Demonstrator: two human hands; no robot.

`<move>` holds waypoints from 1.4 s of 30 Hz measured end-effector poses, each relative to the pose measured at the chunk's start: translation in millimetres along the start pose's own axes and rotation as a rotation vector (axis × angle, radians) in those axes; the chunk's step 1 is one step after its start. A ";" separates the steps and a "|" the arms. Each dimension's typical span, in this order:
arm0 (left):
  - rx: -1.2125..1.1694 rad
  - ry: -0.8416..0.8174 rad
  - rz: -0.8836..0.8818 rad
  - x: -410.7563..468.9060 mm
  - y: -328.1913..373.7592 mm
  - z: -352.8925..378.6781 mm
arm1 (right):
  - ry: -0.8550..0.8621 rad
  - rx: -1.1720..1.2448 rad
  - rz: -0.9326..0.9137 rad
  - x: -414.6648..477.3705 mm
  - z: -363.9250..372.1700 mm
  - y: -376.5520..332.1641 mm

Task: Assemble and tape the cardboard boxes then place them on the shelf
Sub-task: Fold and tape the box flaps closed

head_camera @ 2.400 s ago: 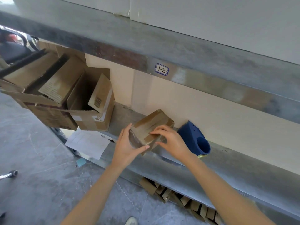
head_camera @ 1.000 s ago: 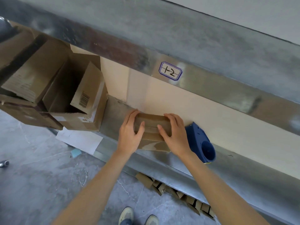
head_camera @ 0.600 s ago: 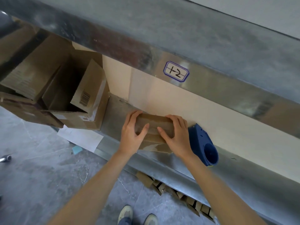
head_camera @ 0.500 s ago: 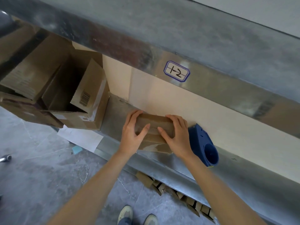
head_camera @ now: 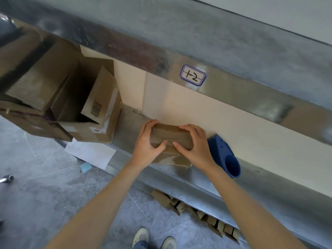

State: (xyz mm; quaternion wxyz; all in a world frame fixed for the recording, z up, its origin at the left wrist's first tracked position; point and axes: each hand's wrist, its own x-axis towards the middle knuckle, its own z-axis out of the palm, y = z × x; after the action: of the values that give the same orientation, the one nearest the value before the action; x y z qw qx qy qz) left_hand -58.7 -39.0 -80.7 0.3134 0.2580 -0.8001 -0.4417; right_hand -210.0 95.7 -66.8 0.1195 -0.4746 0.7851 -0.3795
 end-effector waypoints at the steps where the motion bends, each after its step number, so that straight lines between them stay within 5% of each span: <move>1: -0.002 -0.019 -0.009 0.4 0.1 -1.2 | -0.010 0.007 0.009 -0.3 -0.8 -0.4; 10: -0.073 -0.039 -0.132 -11.4 6.1 -18.7 | 0.162 0.186 0.223 -26.1 -12.8 -15.5; 16: -0.082 -0.012 -0.143 -27.8 9.7 -33.2 | 0.023 0.138 0.242 -54.6 -14.0 -16.2; 23: -0.261 0.008 -0.352 -31.6 30.6 -27.5 | -0.035 0.091 0.200 -59.6 -3.3 -33.8; 34: -0.180 -0.034 -0.041 -1.2 101.8 -16.6 | 0.349 -0.040 0.170 -71.3 -59.0 -53.9; 42: -0.210 -0.275 0.134 -6.4 164.0 64.0 | 0.526 -0.161 0.314 -141.0 -143.5 -24.9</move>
State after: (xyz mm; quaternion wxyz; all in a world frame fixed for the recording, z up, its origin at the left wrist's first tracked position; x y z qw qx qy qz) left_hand -123.4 78.5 33.5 0.2550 0.1070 -0.8003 -0.5320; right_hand -198.8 276.3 24.6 -0.0682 -0.2413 0.8802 -0.4030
